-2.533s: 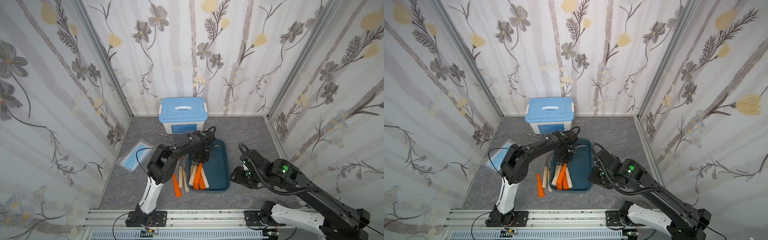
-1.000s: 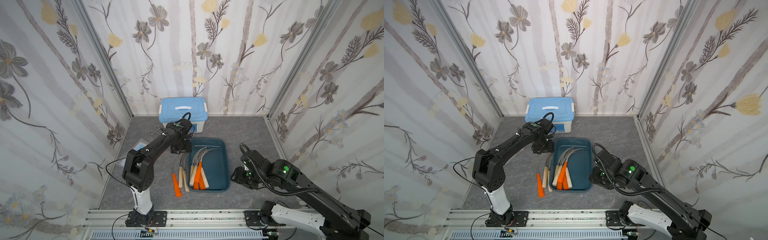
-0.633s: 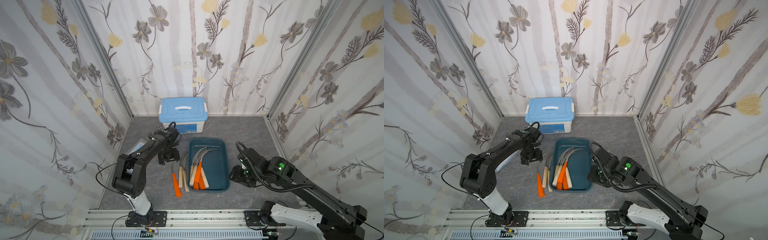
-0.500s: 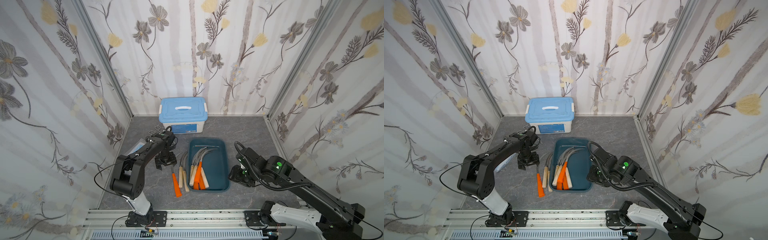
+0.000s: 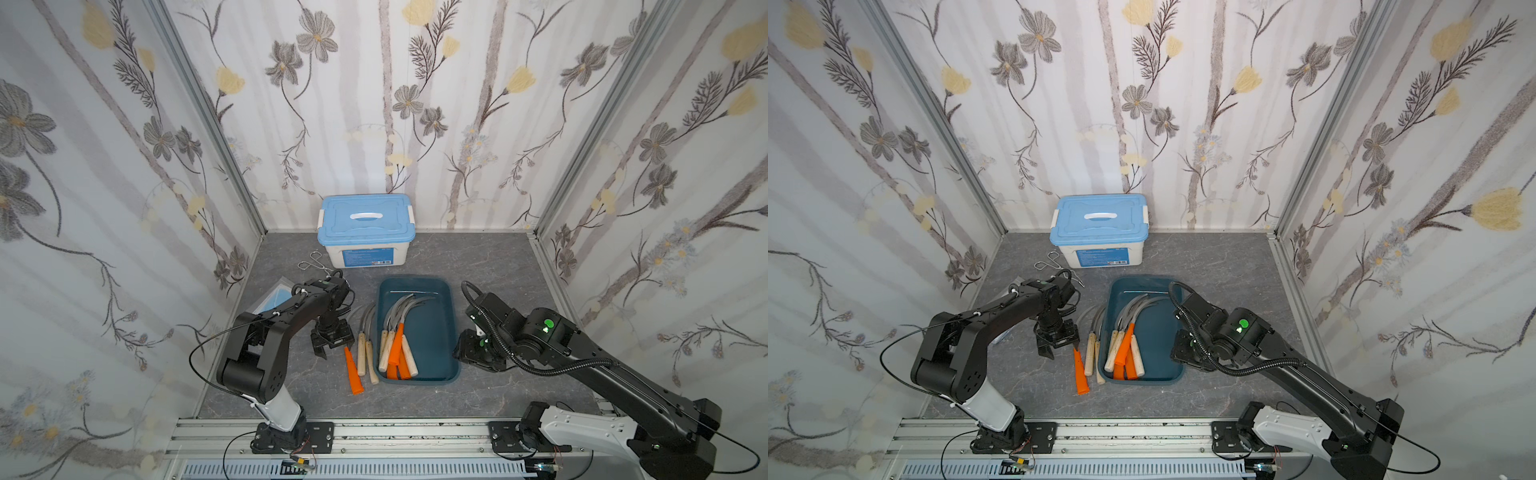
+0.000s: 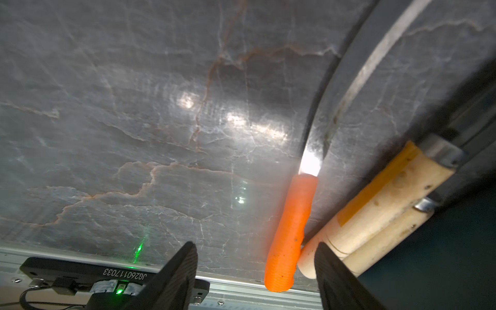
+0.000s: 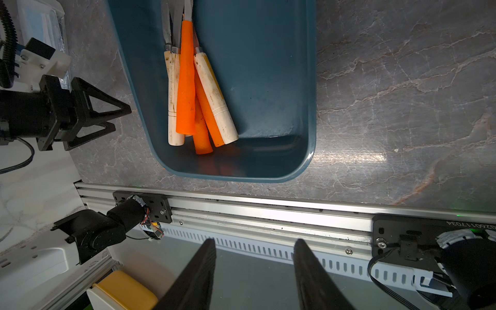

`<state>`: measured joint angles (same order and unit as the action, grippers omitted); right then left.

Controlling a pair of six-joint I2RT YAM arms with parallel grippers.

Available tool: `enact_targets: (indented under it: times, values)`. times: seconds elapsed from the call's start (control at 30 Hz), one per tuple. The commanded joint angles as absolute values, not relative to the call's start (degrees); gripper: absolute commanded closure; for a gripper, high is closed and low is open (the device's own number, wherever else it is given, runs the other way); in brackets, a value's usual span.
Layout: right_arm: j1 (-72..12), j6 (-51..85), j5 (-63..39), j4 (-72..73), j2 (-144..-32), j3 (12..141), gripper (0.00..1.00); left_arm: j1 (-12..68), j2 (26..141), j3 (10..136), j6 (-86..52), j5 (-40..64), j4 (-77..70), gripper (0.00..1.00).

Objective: Put small sickles into storage boxes
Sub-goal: Pick up the sickle at the center of the board.

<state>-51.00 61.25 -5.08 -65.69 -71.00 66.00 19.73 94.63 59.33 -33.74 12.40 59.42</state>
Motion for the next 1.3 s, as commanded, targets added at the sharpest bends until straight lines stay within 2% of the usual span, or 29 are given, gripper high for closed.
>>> enact_targets:
  times: [0.0, 0.63, 0.9, 1.1, 1.27]
  values:
    - [-51.15, 61.76, -5.1, -65.11, -70.43, 66.62, 0.5, 20.42, 95.18, 59.5, -35.0, 14.02, 58.82, 0.26]
    - [-55.15, 59.95, -5.36, -64.45, -77.17, 70.27, 0.5, 23.02, 97.23, 59.46, -35.51, 14.39, 58.27, 0.29]
    - [-55.44, 60.8, -5.36, -63.82, -75.81, 68.69, 0.5, 22.96, 97.91, 58.37, -35.69, 13.77, 58.26, 0.3]
    - [-55.54, 61.95, -5.23, -63.22, -74.03, 66.78, 0.5, 22.68, 97.11, 55.92, -35.86, 13.38, 57.59, 0.36]
    - [-56.07, 63.14, -5.12, -62.51, -72.79, 65.41, 0.5, 22.68, 98.56, 57.17, -35.6, 13.34, 57.36, 0.37]
